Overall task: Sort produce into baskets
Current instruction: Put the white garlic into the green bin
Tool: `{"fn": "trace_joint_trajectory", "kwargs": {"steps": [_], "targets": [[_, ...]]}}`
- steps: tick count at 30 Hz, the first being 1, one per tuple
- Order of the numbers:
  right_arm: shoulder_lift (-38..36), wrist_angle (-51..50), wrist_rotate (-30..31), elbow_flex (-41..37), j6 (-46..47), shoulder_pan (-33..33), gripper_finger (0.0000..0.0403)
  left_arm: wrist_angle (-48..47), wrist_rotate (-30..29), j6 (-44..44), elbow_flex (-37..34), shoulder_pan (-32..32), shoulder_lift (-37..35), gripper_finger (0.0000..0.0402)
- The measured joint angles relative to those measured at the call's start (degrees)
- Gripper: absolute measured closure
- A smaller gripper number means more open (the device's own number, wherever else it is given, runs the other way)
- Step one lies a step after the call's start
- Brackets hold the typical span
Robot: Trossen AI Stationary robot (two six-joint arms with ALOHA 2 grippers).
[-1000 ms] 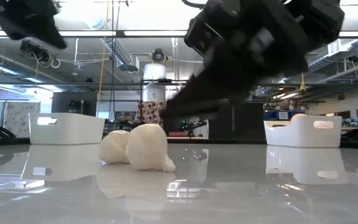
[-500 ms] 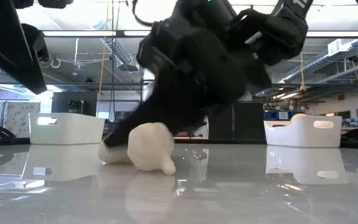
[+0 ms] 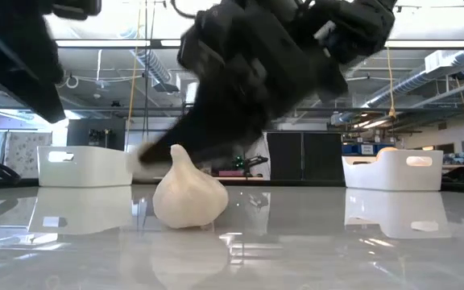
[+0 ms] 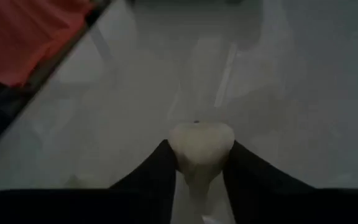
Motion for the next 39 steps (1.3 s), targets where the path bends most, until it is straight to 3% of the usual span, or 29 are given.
{"fn": "trace_joint_trajectory", "kwargs": {"steps": [3,8,14,19,23,29,39], "targets": [[-2.22,0.45,0.95,0.02,-0.47,-0.99,0.0297,-0.45,0.01,-5.99,0.0,1.48,-0.02,0.0136],[-5.45,0.48,4.95,0.02,-3.43,-2.32,0.0285,3.71,-0.74,-5.81,0.0,3.75,-1.78,0.0135],[-7.78,0.66,7.94,0.02,-14.99,-2.67,0.0283,3.62,-5.9,-6.25,0.0,6.01,-6.17,0.0135],[-9.1,0.78,14.77,0.02,-21.53,-1.32,0.0282,0.56,-8.11,-12.09,0.0,7.66,-10.39,0.0135],[-10.11,1.92,18.68,0.02,-23.91,-0.44,0.0282,0.4,-7.94,-13.66,0.0,8.71,-12.88,0.0143],[-11.57,4.1,20.99,0.0,-25.28,0.16,0.0282,1.9,-2.66,-13.64,0.0,10.76,-15.05,0.0161],[-12.76,4.02,23.26,-0.15,-26.1,0.39,0.0278,2.16,-1.45,-14.54,0.07,12.56,-15.5,0.0162]]}}
